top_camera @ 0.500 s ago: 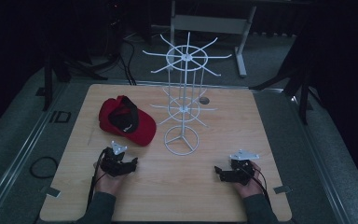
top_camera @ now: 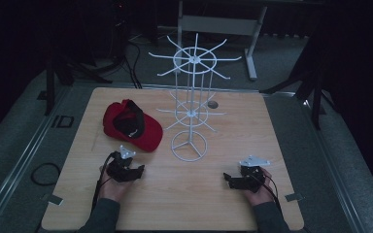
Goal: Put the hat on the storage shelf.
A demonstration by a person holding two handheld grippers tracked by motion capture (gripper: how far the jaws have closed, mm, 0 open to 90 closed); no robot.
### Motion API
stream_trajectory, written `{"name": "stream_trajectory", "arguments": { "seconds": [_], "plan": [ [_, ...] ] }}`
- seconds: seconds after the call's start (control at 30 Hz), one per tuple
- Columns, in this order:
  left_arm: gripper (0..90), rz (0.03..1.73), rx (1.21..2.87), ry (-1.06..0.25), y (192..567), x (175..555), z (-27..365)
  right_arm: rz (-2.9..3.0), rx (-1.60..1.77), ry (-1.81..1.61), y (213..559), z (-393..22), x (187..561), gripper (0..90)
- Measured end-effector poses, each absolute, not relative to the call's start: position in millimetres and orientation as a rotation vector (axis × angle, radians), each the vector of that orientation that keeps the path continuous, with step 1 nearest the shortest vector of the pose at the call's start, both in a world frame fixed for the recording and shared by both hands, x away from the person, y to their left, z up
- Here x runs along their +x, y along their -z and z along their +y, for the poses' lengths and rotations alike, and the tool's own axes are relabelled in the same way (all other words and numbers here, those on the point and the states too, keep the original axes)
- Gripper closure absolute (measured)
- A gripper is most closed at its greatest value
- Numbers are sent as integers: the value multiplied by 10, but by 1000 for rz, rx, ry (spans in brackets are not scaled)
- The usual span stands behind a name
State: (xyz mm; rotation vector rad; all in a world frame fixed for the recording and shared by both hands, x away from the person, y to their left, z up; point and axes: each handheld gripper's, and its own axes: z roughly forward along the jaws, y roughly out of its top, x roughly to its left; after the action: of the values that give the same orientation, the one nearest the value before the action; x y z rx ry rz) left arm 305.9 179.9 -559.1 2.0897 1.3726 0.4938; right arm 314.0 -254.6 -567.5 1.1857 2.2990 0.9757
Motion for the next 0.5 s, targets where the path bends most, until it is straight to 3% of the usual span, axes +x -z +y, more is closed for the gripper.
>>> {"name": "stream_trajectory", "arguments": {
  "seconds": [0.27,0.5],
  "plan": [
    [457,1395,2075,-422,5538,3108,1814,2299,1189,-975,5674,-2546,3137,152],
    [409,1367,2011,-382,5427,3130,1744,2298,1190,-974,5674,-2546,3136,152]
  ]
}}
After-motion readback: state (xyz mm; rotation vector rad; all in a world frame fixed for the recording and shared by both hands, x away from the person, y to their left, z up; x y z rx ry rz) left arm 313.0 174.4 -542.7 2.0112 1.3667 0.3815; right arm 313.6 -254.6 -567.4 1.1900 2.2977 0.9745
